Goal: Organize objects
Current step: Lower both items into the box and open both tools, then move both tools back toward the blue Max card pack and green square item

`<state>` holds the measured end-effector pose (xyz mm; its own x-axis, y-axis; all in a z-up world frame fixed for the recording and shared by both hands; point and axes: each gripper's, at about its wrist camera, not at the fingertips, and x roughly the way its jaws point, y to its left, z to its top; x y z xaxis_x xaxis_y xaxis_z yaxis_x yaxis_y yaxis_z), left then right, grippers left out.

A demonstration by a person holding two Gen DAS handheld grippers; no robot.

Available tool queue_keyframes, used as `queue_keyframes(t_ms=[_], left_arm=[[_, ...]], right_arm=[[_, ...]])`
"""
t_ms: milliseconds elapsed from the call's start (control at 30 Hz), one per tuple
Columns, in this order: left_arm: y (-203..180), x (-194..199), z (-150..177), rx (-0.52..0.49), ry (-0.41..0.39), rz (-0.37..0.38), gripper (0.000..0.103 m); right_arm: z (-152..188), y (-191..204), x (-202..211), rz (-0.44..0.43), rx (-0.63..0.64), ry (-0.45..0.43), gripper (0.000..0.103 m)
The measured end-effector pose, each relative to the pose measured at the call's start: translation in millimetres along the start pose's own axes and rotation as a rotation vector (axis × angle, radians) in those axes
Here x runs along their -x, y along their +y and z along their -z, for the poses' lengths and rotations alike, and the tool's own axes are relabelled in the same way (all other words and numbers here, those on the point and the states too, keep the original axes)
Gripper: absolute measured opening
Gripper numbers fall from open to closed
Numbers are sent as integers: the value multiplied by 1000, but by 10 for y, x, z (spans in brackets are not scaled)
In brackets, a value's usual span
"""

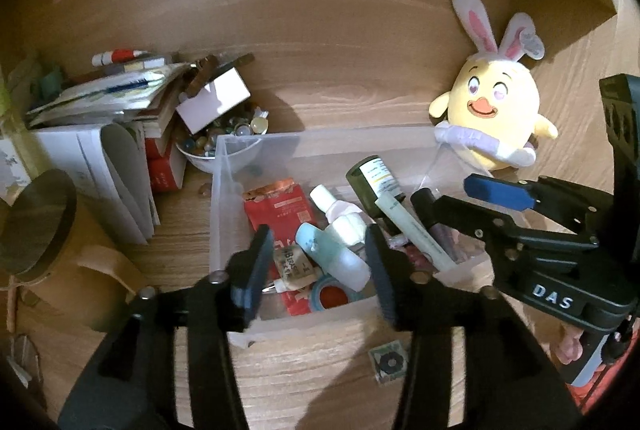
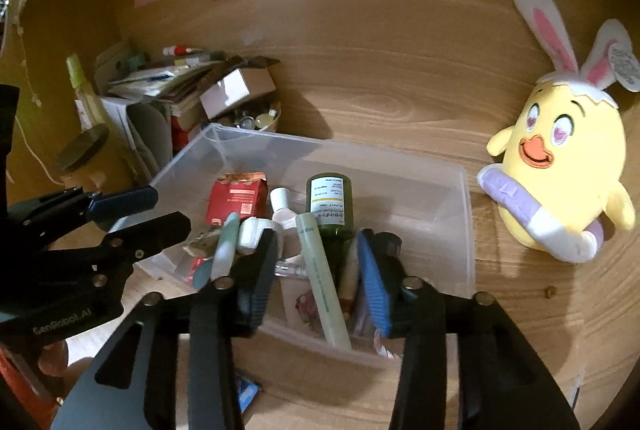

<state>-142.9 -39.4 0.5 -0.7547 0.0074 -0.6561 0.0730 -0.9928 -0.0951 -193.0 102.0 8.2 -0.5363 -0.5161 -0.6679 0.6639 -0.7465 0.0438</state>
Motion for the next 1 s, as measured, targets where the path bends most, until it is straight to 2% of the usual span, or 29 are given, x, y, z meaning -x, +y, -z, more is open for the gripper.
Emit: queue_keyframes(t_ms=[200, 367, 600, 1000], left_arm=[[-40, 195, 40, -2, -27, 10, 73], [-51, 320, 112, -7, -31, 5, 84], [-44, 442, 275, -10, -18, 4, 91], [24, 392, 652, -22, 65, -36, 91]], right_arm=[[97, 57, 256, -3, -2, -35, 60], [237, 91, 377, -10, -5, -26, 61], [503, 145, 366, -41, -18, 31, 61], [981, 414, -38, -125, 20, 225, 61]])
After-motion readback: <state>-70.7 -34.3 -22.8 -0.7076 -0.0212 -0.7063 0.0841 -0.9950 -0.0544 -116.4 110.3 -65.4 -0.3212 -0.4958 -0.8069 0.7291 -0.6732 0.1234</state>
